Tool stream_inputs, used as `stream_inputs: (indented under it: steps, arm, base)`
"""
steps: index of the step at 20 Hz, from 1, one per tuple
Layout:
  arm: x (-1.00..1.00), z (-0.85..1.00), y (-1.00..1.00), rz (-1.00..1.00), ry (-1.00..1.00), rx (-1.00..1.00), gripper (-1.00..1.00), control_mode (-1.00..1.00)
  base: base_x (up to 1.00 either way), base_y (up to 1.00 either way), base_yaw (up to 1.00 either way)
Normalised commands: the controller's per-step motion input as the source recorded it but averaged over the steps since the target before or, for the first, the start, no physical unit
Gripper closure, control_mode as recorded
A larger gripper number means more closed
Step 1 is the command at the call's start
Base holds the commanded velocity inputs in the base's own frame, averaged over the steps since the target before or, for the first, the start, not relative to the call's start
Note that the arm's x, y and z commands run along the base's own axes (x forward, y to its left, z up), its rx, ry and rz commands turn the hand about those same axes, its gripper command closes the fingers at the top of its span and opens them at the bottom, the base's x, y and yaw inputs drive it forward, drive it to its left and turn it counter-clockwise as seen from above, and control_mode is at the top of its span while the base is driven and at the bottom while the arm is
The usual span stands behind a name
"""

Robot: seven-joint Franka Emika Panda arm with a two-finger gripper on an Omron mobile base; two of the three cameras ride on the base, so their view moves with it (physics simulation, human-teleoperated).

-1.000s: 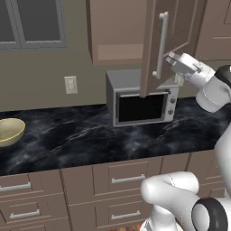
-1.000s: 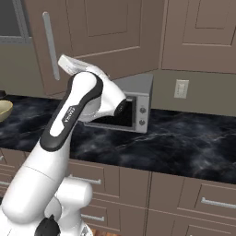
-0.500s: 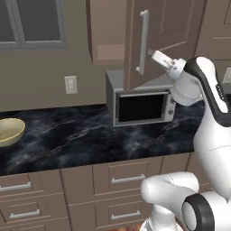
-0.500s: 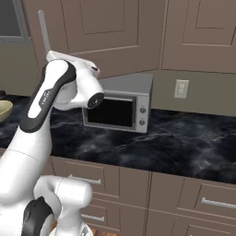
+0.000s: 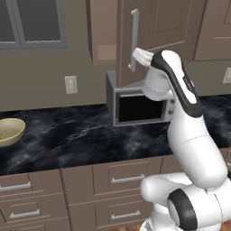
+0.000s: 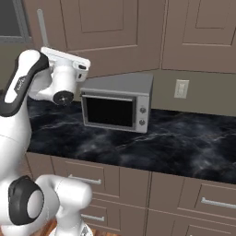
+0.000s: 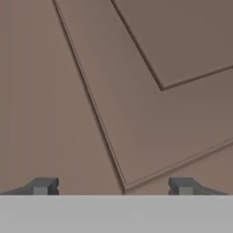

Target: Open the cabinet and move the ladle to the pot. Then close the cabinet.

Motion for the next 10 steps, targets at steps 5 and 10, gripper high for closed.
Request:
stream_inputs:
  steps: [5, 10]
  arm:
    - [0.40, 0.08, 0.00, -0.37, 0.00, -0.03, -1.00, -1.00]
    - [0.58, 0.09, 0.00, -0.35, 0.03, 0.00, -1.00, -1.00]
  base:
    - [0.00, 0.00, 0.00]
    - [0.00, 0.00, 0.00]
